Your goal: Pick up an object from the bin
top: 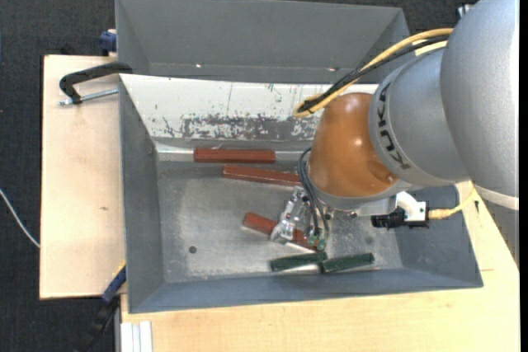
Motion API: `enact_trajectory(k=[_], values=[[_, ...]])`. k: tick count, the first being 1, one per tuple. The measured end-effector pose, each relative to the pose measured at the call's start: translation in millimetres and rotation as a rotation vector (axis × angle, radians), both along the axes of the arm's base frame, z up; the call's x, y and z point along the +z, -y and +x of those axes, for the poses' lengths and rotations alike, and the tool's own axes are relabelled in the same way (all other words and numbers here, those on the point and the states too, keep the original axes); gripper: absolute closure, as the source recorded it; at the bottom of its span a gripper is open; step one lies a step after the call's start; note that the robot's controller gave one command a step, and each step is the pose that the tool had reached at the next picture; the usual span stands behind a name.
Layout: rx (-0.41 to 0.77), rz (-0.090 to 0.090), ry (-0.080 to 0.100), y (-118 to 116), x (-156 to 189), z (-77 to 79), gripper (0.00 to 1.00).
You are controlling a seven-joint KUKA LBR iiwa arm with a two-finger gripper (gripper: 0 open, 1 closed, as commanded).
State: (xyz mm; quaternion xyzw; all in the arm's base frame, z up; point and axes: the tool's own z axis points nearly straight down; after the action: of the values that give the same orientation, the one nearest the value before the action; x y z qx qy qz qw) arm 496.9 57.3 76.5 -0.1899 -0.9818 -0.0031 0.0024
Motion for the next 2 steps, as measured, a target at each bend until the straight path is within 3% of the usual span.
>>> enact_trajectory(k=[2], values=[[0.001, -0.003, 0.0, -0.2, 4.2, -1.3, 1.0]])
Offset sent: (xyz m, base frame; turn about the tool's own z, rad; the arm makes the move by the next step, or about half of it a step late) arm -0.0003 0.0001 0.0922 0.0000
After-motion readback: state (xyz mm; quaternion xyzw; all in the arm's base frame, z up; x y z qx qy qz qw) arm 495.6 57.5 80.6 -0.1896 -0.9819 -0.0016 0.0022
